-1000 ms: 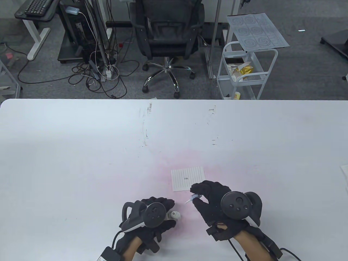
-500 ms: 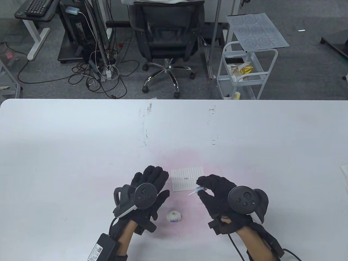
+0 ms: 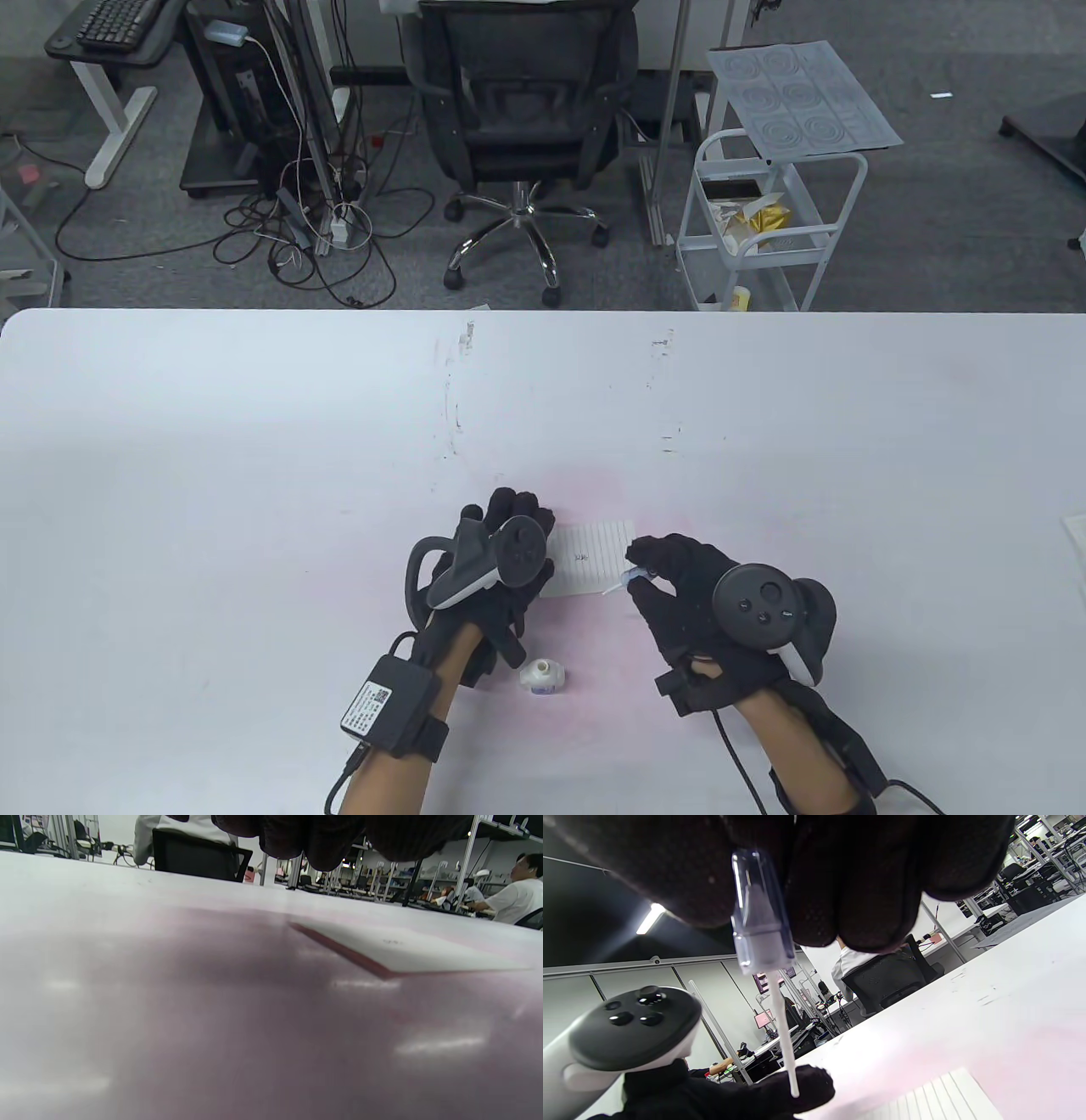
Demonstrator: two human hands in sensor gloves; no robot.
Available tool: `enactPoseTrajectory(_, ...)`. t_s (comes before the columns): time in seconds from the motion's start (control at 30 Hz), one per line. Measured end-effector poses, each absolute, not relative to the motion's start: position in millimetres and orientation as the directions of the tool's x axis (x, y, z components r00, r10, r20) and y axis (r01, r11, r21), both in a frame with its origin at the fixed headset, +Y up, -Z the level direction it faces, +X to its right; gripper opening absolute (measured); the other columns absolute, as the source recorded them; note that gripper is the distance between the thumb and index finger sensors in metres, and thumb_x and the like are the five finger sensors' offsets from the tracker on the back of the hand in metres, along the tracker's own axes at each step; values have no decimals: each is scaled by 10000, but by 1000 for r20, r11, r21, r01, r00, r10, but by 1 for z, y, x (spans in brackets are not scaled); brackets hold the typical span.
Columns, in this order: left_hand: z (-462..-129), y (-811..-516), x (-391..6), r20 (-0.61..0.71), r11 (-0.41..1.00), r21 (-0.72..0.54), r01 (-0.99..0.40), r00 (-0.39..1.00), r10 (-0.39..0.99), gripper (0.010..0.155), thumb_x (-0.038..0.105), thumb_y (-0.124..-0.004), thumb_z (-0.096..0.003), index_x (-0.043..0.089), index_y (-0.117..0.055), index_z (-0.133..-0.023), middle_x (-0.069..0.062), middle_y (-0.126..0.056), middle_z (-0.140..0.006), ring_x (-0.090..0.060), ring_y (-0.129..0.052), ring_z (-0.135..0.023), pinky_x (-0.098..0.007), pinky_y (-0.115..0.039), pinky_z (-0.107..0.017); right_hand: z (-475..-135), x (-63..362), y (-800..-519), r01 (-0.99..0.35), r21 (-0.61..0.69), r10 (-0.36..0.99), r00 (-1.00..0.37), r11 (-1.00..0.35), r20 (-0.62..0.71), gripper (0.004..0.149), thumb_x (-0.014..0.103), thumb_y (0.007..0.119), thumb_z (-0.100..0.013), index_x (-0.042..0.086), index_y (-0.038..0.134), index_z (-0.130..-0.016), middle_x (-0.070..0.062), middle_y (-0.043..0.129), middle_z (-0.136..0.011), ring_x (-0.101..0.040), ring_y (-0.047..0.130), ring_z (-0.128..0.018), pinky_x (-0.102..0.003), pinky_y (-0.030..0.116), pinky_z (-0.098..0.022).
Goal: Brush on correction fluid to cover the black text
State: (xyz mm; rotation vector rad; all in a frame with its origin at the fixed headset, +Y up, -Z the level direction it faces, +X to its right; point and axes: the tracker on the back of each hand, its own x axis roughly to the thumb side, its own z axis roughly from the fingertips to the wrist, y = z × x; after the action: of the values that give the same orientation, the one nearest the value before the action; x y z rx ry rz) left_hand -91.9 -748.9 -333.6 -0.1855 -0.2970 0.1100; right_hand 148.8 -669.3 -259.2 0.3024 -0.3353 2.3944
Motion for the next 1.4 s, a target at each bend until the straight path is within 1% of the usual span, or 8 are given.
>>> enactPoseTrajectory(0.07, -337, -756, -89, 276, 974, -218, -55, 954, 116, 634, 534, -658, -437, 383, -540, -1041, 96, -442, -1174, -181, -400, -1145, -465, -403, -847, -261, 149, -671, -662, -159, 604, -739, -732, 298, 453, 411, 862, -354, 230, 855, -769, -58, 885, -723, -331, 987, -564, -563, 744, -521)
enactPoseTrajectory(0.17, -342, -764, -85, 265, 944, -330, -19, 958, 111, 618, 516, -655, -460, 380, -513, -1046, 98, -425, -1176, -178, -383, -1148, -453, -384, -858, -263, 150, -673, -653, -160, 597, -748, -740, 288, 452, 410, 862, -354, 230, 855, -768, -59, 884, -723, -333, 987, -563, -563, 744, -521)
enactPoseTrajectory(0.23, -344, -766, -85, 252, 936, -351, -5, 963, 99, 608, 492, -679, -471, 387, -482, -1036, 96, -406, -1170, -183, -396, -1144, -441, -407, -859, -264, 149, -674, -646, -163, 592, -755, -746, 282, 452, 411, 862, -354, 230, 855, -769, -58, 884, -723, -331, 987, -563, -562, 744, -520)
enactPoseTrajectory(0.37, -343, -766, -82, 259, 940, -339, 27, 964, 66, 592, 469, -684, -476, 379, -481, -1025, 75, -410, -1163, -206, -448, -1139, -428, -457, -858, -268, 146, -680, -634, -158, 587, -765, -757, 264, 454, 412, 862, -354, 229, 854, -769, -59, 884, -723, -332, 988, -562, -563, 744, -519)
enactPoseTrajectory(0.63, -342, -768, -81, 256, 934, -355, 32, 965, 64, 588, 466, -662, -479, 381, -451, -1020, 75, -375, -1160, -206, -416, -1138, -419, -454, -859, -289, 124, -692, -589, -202, 546, -805, -783, 231, 463, 420, 876, -350, 218, 864, -767, -55, 909, -707, -326, 1009, -546, -553, 762, -507)
enactPoseTrajectory(0.9, -342, -768, -81, 254, 932, -362, 34, 965, 63, 587, 467, -652, -479, 383, -440, -1020, 79, -363, -1160, -202, -403, -1139, -417, -447, -859, -313, 99, -713, -482, -212, 447, -873, -850, 193, 470, 414, 889, -345, 209, 869, -768, -62, 922, -698, -323, 1022, -536, -552, 770, -500)
enactPoseTrajectory(1.1, -343, -769, -81, 253, 931, -365, 30, 965, 69, 587, 468, -652, -482, 386, -436, -1022, 83, -357, -1162, -203, -396, -1142, -419, -440, -860, -317, 97, -723, -468, -218, 438, -882, -856, 174, 470, 405, 896, -347, 207, 869, -772, -64, 925, -702, -325, 1027, -537, -554, 769, -498)
enactPoseTrajectory(1.4, -343, -770, -81, 252, 930, -366, 32, 965, 66, 587, 469, -648, -483, 386, -432, -1023, 82, -354, -1163, -202, -393, -1143, -420, -438, -861, -316, 98, -723, -458, -215, 432, -888, -863, 159, 472, 402, 896, -347, 195, 870, -771, -71, 927, -699, -329, 1029, -531, -557, 771, -495)
